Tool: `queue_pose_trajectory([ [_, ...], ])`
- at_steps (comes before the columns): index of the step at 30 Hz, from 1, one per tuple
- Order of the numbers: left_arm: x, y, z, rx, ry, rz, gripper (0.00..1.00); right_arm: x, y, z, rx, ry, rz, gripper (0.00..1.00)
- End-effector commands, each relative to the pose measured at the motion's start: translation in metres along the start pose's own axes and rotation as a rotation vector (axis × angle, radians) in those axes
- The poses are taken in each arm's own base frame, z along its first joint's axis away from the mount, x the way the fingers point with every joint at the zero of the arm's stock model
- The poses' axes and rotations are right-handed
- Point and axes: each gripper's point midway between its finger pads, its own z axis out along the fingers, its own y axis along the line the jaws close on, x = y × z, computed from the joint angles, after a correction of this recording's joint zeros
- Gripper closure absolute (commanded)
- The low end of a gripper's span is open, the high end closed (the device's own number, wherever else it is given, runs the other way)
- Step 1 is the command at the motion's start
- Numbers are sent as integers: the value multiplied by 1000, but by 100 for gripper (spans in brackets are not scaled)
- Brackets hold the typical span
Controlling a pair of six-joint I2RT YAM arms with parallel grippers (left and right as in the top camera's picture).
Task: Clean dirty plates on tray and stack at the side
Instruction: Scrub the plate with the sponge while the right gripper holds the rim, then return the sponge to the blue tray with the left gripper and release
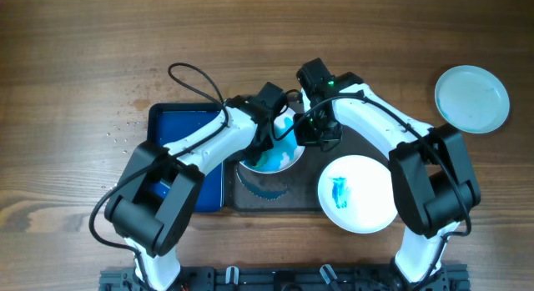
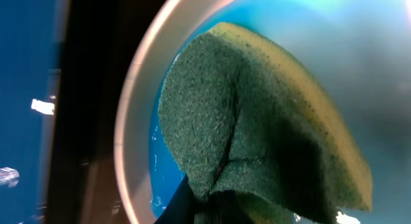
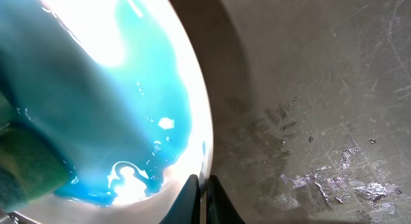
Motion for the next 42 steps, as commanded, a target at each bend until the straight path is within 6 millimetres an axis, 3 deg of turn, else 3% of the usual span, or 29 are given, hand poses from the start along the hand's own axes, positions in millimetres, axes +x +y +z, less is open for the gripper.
queue_pose_trajectory([
  [1, -10, 38, 1, -143, -42, 11, 96, 2, -25, 0, 99, -2, 12, 96],
  [6, -12, 24, -25, -56, -27, -2, 96, 2, -25, 0, 99, -3, 12, 96],
  [10, -12, 4, -58, 78, 1, -15, 96, 0, -24, 0, 97, -10, 10, 96],
  [17, -22, -1, -87, 146, -55, -3, 96, -12, -24, -4, 108, -65, 3, 96],
  [21, -18, 12, -85, 102, -30, -7, 96, -20, -25, -13, 122, -111, -8, 96],
  [24, -27, 30, -83, 28, -63, -25, 96, -26, -22, -22, 117, -148, -30, 95],
  [30, -42, 82, -78, -135, -72, -90, 96, -29, -19, -49, 116, -217, -48, 96],
  [35, -42, 117, -56, -189, -19, -173, 96, -27, -19, -55, 116, -221, -64, 96],
  [40, -31, 129, -30, -184, 32, -154, 96, -26, -19, -55, 117, -218, -64, 95],
  [42, -26, 133, -21, -189, 41, -160, 84, -26, -19, -55, 117, -218, -63, 90],
])
